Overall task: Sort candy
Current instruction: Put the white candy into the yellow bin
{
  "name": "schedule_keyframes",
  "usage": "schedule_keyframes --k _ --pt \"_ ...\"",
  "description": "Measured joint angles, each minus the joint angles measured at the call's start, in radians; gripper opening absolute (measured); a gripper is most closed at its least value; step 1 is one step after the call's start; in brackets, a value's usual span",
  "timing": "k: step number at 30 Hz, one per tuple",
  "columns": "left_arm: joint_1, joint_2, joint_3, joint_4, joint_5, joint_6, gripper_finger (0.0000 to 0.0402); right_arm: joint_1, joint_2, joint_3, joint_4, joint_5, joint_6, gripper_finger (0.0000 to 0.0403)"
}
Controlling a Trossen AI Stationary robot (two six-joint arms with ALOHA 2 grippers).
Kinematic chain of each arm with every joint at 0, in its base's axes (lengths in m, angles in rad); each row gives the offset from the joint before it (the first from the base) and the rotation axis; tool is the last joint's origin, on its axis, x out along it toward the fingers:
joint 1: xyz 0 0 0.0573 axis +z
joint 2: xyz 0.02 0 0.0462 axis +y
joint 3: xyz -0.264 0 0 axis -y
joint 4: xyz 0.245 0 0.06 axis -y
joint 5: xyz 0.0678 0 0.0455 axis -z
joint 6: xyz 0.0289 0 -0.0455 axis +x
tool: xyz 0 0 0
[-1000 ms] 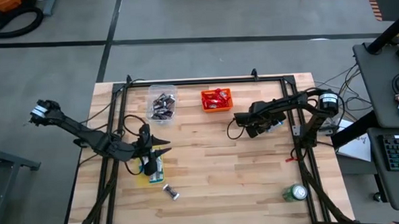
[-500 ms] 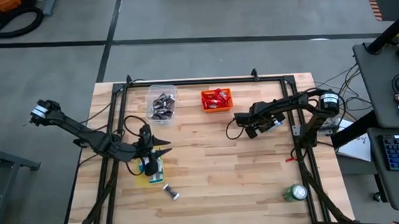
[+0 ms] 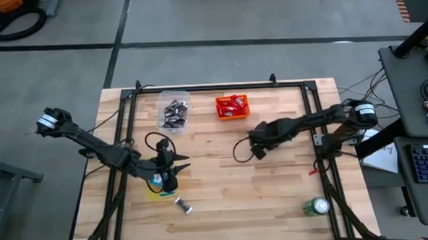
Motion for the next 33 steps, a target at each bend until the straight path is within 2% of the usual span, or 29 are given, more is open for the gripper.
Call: schedule_keyframes --k 5,10,14,18,22,27,33 --pt "0.000 0.058 0.000 0.082 0.005 0.026 0.0103 0.102 -0.063 0.000 0.262 -0.018 -0.070 0.0008" --pt "-0.002 0.105 0.000 0.168 0.039 0.057 0.0103 0.183 -0.084 0.000 0.597 -0.034 -0.191 0.0008" --pt "-0.006 0.164 0.000 0.346 0.167 0.177 0.0103 0.225 -0.058 0.000 0.911 -0.169 -0.333 0.0008" --pt "-0.006 0.232 0.000 0.527 0.300 0.304 0.0103 0.252 0.002 0.000 1.176 -0.370 -0.451 0.0008" --pt "-0.006 0.292 0.000 0.630 0.331 0.349 0.0109 0.262 0.078 0.000 1.398 -0.539 -0.510 0.0008" --pt "-0.006 0.392 0.000 0.781 0.362 0.396 0.0145 0.258 0.169 0.000 1.587 -0.605 -0.508 0.0008" --pt "-0.006 0.487 0.000 0.898 0.393 0.415 0.0188 0.251 0.203 0.009 1.616 -0.608 -0.508 0.0008"
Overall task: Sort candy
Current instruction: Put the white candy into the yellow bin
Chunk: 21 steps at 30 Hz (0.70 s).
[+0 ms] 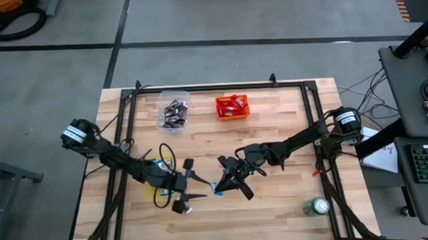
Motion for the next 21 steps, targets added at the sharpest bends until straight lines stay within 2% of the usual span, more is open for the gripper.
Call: schedule_keyframes --k 7,13,16,21 --pt "0.005 0.092 0.009 0.113 -0.001 -0.002 0.0197 0.000 0.003 0.042 -0.006 -0.010 -0.023 0.0008" --pt "0.010 0.141 0.059 0.121 -0.001 -0.001 0.0187 0.000 0.003 0.072 -0.012 -0.012 -0.041 0.0008" --pt "0.010 0.137 0.069 0.121 -0.002 -0.002 0.0153 0.000 0.003 0.074 -0.011 -0.011 -0.042 0.0008" --pt "0.010 0.118 0.058 0.103 -0.006 -0.018 0.0051 -0.001 0.003 0.074 -0.013 -0.001 -0.050 0.0009"
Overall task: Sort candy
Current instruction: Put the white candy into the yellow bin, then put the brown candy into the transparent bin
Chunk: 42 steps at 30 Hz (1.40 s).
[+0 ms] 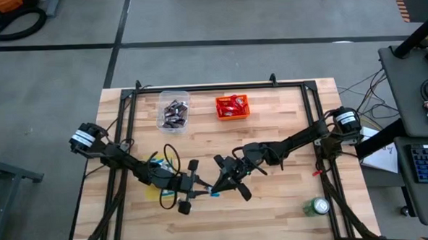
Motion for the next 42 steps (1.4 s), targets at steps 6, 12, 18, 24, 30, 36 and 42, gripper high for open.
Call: schedule_keyframes --k 6,12,18,24,30,36,42 --pt "-0.005 -0.057 -0.006 -0.105 -0.004 -0.089 0.0026 -0.010 -0.008 0.000 0.007 0.090 0.020 0.0015" --pt "-0.028 -0.252 -0.006 -0.442 -0.005 -0.224 0.0022 -0.026 -0.049 0.001 -0.031 0.194 0.026 0.0058" --pt "-0.035 -0.538 0.095 -1.306 -0.030 -0.723 0.0018 -0.030 -0.084 0.002 -0.142 0.329 0.007 0.0102" --pt "-0.052 -0.617 0.202 -1.978 -0.155 -1.088 0.0028 -0.030 -0.073 0.002 -0.154 0.342 -0.003 0.0124" --pt "-0.051 -0.569 0.179 -2.163 -0.139 -1.184 0.0029 -0.029 -0.073 0.002 -0.159 0.342 -0.003 0.0139" --pt "-0.050 -0.509 0.177 -2.156 -0.140 -1.184 0.0046 -0.029 -0.073 0.002 -0.159 0.342 0.012 0.0151" --pt "-0.050 -0.462 0.228 -2.204 -0.139 -1.183 0.0099 -0.029 -0.072 0.002 -0.182 0.342 0.097 0.0158"
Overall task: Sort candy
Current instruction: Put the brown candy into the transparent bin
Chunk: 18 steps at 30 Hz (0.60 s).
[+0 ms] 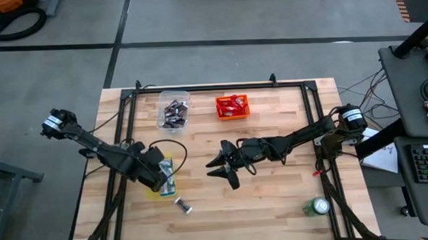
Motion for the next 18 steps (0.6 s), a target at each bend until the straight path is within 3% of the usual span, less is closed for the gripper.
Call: schedule_keyframes --k 5,13,18 --pt "-0.010 0.037 0.090 -0.001 0.002 0.061 0.0135 0.008 0.001 0.048 -0.209 0.002 0.047 0.0152" --pt "-0.142 0.139 0.188 0.414 0.003 0.624 0.0142 0.032 0.002 0.136 -0.551 0.025 0.006 0.0141" --pt "-0.167 0.250 0.245 0.461 -0.002 0.713 0.0149 0.058 -0.003 0.170 -0.672 0.012 -0.033 0.0145"
